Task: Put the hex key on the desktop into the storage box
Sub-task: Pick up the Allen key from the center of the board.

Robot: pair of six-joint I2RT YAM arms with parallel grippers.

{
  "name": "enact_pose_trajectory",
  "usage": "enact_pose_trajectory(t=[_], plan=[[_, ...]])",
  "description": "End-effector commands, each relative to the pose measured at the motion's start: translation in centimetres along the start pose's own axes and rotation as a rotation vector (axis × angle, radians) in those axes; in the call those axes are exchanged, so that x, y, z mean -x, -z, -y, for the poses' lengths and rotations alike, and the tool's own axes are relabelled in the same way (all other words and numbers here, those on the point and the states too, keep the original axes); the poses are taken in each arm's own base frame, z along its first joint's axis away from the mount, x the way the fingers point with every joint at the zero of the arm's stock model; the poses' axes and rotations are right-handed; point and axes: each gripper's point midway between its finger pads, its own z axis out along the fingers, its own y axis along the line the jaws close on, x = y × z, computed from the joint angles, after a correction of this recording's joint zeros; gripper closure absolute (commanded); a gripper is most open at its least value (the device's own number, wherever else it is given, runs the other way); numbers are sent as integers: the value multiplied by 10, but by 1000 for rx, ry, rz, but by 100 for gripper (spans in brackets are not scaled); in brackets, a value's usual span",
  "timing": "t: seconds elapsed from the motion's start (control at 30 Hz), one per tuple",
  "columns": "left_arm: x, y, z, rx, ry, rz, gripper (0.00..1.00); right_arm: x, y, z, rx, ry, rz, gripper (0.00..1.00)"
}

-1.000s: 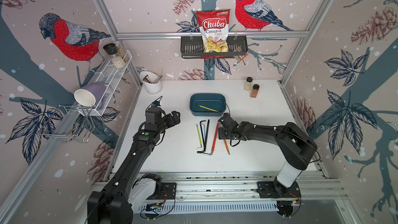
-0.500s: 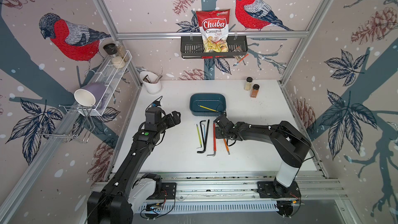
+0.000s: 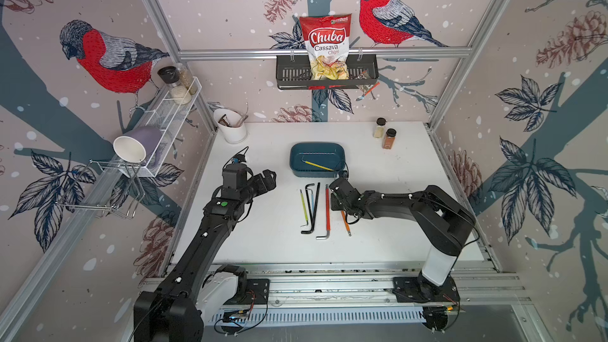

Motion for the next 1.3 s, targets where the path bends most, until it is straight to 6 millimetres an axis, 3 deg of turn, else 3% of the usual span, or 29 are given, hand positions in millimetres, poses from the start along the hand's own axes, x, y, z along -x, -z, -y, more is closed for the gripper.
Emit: enact_pose_trajectory(t=[0.0, 0.33, 0.57, 1.27], plan=[[0, 0, 2, -8, -1, -5, 5, -76, 3, 23, -41, 15, -307, 74], [-1, -4, 0, 0, 3, -13, 5, -56, 18, 23, -30, 28, -230, 98], [-3, -5, -2, 6, 8, -21, 5, -33, 36, 27, -8, 43, -159, 100], [-1, -8, -9, 45, 20, -11, 5, 44, 76, 3, 169, 101, -15, 100]])
